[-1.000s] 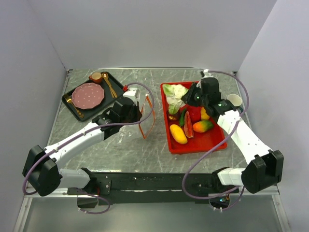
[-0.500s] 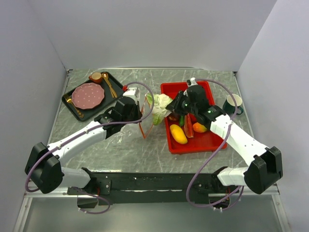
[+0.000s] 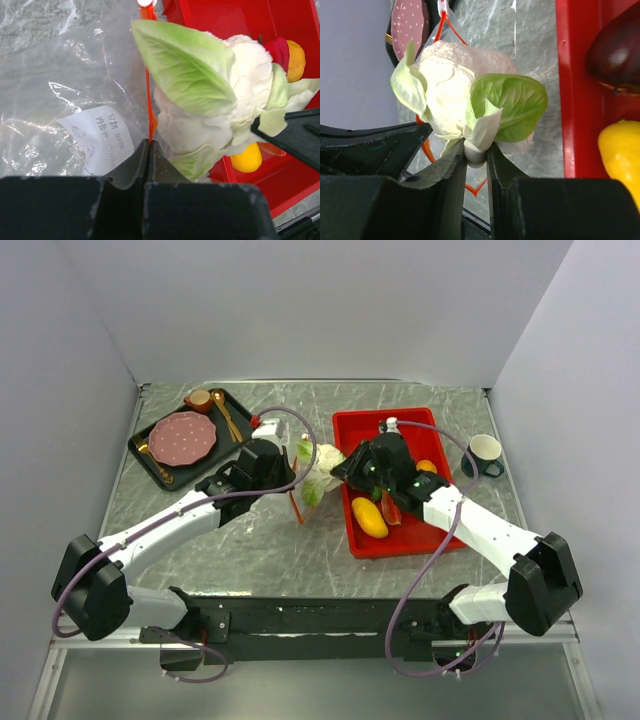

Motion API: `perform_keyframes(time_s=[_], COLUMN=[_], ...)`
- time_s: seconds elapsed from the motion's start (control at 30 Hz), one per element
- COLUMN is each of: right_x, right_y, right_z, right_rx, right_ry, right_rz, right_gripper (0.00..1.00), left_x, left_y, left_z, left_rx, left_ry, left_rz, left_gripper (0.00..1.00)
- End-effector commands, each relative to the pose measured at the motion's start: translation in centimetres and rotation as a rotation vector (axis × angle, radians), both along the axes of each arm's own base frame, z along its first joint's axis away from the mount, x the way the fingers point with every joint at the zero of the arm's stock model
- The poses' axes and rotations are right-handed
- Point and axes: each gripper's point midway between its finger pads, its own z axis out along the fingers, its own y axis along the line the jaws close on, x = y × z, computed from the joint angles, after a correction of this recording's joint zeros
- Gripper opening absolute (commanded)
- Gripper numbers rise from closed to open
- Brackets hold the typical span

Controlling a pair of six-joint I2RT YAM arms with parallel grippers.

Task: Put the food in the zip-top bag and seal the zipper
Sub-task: Place the fake vegetable in the zipper food storage bag.

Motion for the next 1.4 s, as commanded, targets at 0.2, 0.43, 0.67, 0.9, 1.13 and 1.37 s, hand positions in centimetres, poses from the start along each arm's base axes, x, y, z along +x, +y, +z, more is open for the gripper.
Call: perform_keyframes(time_s=[0.2,0.43,0.67,0.9,1.13,1.37], right_x=[0.2,-0.5,-0.8,-0.7,-1.6,-1.6], right_y=[1.3,2.2,2.8,3.9,6.9,8.3], right_z=[0.7,-0.5,-2.5,-2.3,-0.7,1.7], right_rx=[0.01,-0.062,-0.141,-0.121,-0.071,-0.007], right_ry=[-0.033,0.005,0.066,0.05,-0.015,-0.118], right_rz=[-0.02,0.03,0.047,0.094,0.286,0.338], right_gripper=[0.11,0.11,0.11,0.11,0.13,0.14], left_x=[1.4,1.9,2.2,1.8,1.2,0.8], left_y=[-0.4,-0.6,0.1,0.9,-1.1,-3.3], left_z=[3.1,3.6,4.7,5.5,5.1,4.8], left_rx=[-0.075,-0.081,-0.095,-0.099,-0.13,-0.165], left_ry=[-0.069,-0.073,-0.099,-0.133,-0.132,-0.098], left_rz=[0.048,0.066,0.107,0.123,0.001,-0.095], left_gripper=[0.01,0.01,0.01,0.01,0.01,0.01])
